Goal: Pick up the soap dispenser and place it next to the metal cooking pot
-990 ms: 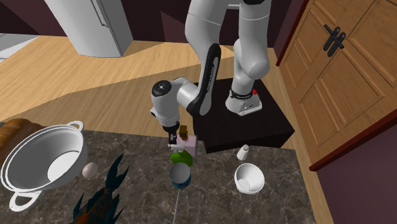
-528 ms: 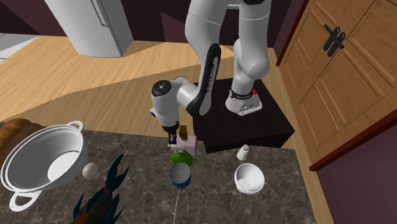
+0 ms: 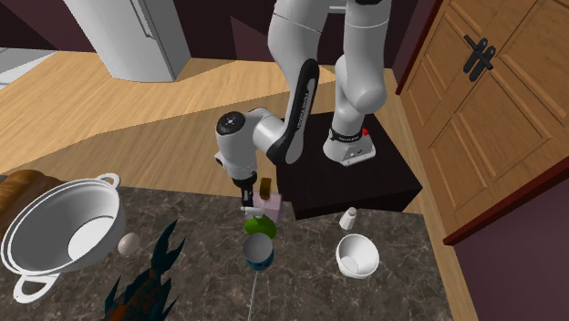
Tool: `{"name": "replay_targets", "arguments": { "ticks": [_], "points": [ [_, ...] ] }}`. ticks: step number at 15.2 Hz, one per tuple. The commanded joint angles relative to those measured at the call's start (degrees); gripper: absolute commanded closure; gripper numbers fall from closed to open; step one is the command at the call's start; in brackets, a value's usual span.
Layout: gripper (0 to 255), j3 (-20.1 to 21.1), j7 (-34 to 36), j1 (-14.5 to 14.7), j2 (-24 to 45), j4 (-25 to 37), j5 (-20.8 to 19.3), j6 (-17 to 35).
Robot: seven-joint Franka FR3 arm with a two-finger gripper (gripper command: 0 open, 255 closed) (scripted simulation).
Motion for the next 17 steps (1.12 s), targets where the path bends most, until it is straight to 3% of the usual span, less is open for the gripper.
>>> {"name": "replay_targets", "arguments": {
  "ticks": [1,17],
  "points": [
    [255,0.77,-1.29,-0.35,-1.85,0.03,1.93,-1.68],
    [255,1.60,-8.61,-0.22,-14.93,2.11,12.19,-15.44]
  ]
}}
